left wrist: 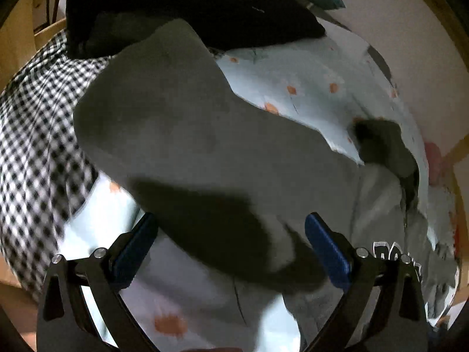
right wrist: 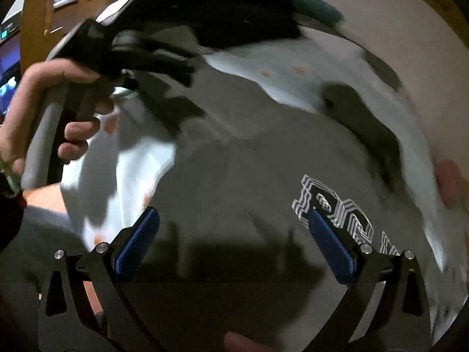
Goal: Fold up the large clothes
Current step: 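Grasp the hoodie sleeve cuffs with the left and right grippers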
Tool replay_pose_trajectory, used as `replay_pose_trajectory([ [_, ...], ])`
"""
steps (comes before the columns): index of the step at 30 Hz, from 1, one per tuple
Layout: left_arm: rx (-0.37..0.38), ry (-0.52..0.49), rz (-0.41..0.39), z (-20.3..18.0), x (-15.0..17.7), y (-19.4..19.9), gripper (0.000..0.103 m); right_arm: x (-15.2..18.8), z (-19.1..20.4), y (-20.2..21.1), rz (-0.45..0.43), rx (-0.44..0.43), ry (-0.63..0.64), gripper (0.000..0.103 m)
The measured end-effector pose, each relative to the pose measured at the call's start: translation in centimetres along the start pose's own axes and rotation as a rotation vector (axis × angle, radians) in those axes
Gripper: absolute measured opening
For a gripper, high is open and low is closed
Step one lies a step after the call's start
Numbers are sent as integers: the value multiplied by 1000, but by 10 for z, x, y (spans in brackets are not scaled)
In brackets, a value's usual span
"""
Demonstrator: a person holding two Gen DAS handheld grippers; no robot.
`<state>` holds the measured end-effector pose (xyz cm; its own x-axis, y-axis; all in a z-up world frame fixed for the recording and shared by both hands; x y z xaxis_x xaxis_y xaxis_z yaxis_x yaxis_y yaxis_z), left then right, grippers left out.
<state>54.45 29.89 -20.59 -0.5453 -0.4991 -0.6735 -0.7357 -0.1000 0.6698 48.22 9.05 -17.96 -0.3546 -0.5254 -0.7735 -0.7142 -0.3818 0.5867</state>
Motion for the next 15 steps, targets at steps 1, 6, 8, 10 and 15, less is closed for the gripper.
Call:
replay_pose_trajectory([
  [1, -9, -2, -17, 3, -8, -1, 99, -9, 7, -13, -19, -15, 21, 100],
  [6, -94, 95, -142, 45, -46, -1, 98, -51, 38, -69, -87, -90, 126, 100],
  [8, -114, 167, -186, 71, -60, 1, 98, -64, 53, -89, -98, -112, 200, 100],
  [10, -106, 208, -187, 84, -66, -2, 98, -73, 67, -110, -94, -128, 262, 100],
  [15, -112, 316, -209, 118, -79, -5, 98, -73, 85, -157, 40, -206, 251, 99],
])
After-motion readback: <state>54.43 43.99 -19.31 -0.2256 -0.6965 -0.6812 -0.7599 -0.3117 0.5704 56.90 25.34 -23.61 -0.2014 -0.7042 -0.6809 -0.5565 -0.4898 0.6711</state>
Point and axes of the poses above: each gripper's, at about its wrist camera, not at the fingertips, and y roughly against the way its jaws point, z to its left, x to its underside, the point moved 6 cm from there along -y, roughly the way its jaws point, and after that the axes turned 14 degrees about -z, right-handed, at the moved point
